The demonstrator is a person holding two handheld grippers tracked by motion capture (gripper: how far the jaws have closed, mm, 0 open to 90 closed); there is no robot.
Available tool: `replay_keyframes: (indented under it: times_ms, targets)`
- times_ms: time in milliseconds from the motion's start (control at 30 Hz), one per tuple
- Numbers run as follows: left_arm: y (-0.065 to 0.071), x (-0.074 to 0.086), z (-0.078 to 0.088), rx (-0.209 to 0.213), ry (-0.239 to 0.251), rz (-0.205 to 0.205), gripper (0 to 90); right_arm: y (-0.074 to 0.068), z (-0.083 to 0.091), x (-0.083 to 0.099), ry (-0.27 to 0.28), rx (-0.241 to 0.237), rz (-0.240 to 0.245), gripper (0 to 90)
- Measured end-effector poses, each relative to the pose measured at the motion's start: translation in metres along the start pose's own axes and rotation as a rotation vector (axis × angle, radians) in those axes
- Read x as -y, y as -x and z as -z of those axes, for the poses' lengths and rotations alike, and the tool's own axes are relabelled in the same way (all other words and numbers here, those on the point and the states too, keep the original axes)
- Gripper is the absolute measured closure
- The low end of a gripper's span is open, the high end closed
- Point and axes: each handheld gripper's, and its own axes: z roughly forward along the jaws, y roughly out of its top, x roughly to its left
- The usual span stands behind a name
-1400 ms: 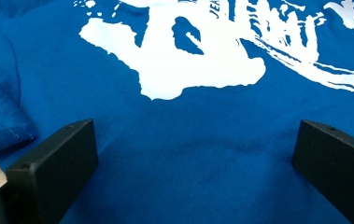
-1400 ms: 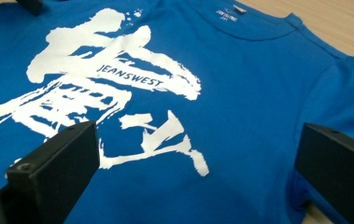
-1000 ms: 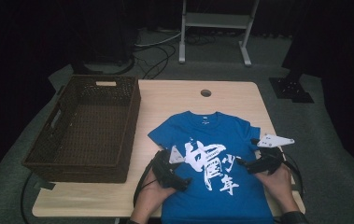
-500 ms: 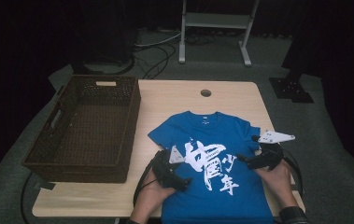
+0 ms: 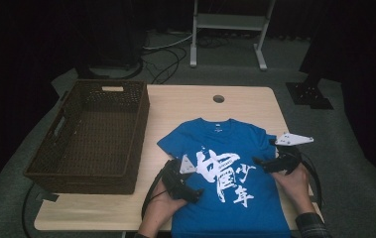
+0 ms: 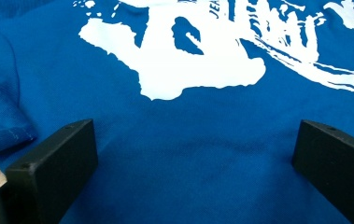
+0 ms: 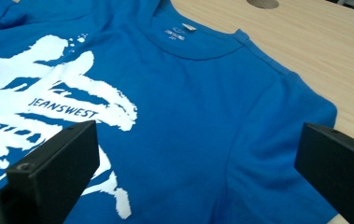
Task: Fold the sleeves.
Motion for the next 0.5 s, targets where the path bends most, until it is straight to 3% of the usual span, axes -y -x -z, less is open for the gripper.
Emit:
replay_keyframes:
  times_ms: [500]
  targets:
    - [0.0,0.0,0.0,-0.001,0.0,0.0,0.0,0.023,-0.009,-0.006,0.003,0.023,-0.033,0.0]
